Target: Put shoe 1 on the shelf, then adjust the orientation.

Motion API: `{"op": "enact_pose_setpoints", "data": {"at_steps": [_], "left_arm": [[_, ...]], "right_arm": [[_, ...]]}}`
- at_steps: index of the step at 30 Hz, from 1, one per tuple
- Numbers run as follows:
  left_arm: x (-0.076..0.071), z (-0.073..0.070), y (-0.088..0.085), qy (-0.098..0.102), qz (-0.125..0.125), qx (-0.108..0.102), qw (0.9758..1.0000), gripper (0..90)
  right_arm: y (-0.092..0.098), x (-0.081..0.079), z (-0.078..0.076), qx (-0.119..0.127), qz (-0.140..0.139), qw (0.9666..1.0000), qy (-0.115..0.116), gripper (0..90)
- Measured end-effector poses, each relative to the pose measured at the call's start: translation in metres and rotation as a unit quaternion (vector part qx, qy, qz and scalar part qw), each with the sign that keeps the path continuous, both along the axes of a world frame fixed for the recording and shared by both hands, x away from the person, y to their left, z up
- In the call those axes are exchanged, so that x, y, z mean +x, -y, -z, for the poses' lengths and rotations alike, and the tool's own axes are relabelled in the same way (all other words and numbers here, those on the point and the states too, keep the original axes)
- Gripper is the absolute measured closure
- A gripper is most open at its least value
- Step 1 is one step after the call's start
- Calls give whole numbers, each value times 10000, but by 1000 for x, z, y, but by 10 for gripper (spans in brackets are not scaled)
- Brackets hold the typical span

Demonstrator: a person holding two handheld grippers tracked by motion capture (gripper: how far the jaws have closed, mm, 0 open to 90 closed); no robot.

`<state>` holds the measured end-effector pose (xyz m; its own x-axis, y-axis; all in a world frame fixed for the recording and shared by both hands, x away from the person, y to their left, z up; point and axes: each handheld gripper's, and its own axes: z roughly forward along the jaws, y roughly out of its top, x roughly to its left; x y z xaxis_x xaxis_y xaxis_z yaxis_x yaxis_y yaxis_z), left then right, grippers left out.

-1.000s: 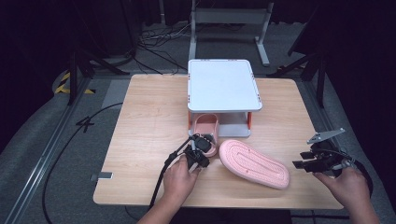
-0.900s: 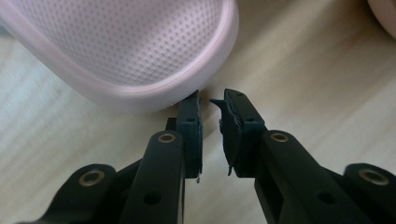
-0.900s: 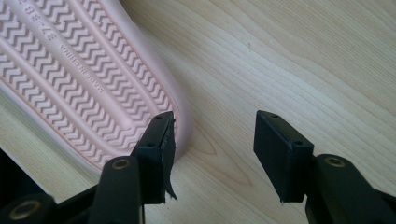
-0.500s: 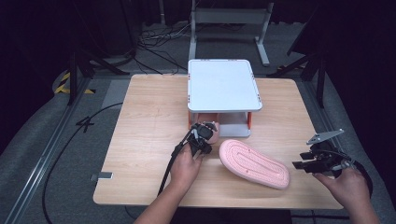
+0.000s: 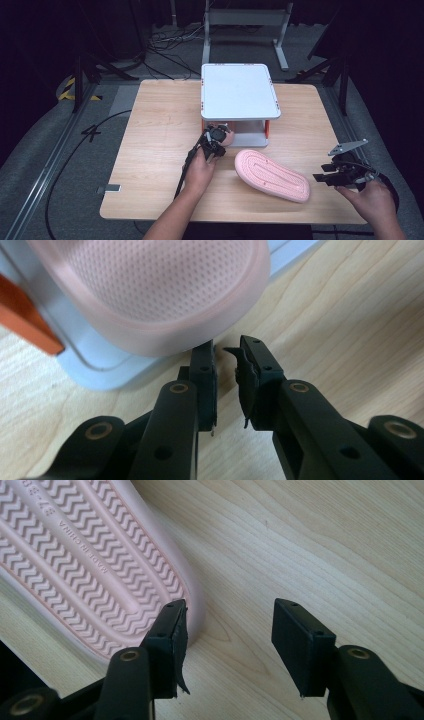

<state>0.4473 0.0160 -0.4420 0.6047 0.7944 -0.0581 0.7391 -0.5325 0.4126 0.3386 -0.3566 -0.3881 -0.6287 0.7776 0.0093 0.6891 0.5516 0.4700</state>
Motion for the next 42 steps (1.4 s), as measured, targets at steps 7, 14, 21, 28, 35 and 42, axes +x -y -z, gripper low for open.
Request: {"op": "enact_pose_setpoints", "data": {"at_steps": [7,14,21,28,35,42], "left_arm": [[-1,-1,4,-37,113,-4,9999,752],[-22,-35,-28,1,69,-257,9996,708],[-45,-65,-70,140,-35,-410,9991,654],[-63,-75,-99,76,-134,-456,9988,610],[-71,-83,-121,5,-299,-390,9988,567],[-78,-92,-139,69,-259,-569,9980,536]], "right_arm": [[0,0,-2,13,-22,10000,38,486],[3,1,-5,84,4,9999,103,490],[-7,3,-9,204,-112,9996,162,552],[-16,1,-13,307,-244,9991,172,598],[-27,-2,-15,365,-409,9984,136,629],[-42,-5,-21,375,-617,9973,141,630]]}}
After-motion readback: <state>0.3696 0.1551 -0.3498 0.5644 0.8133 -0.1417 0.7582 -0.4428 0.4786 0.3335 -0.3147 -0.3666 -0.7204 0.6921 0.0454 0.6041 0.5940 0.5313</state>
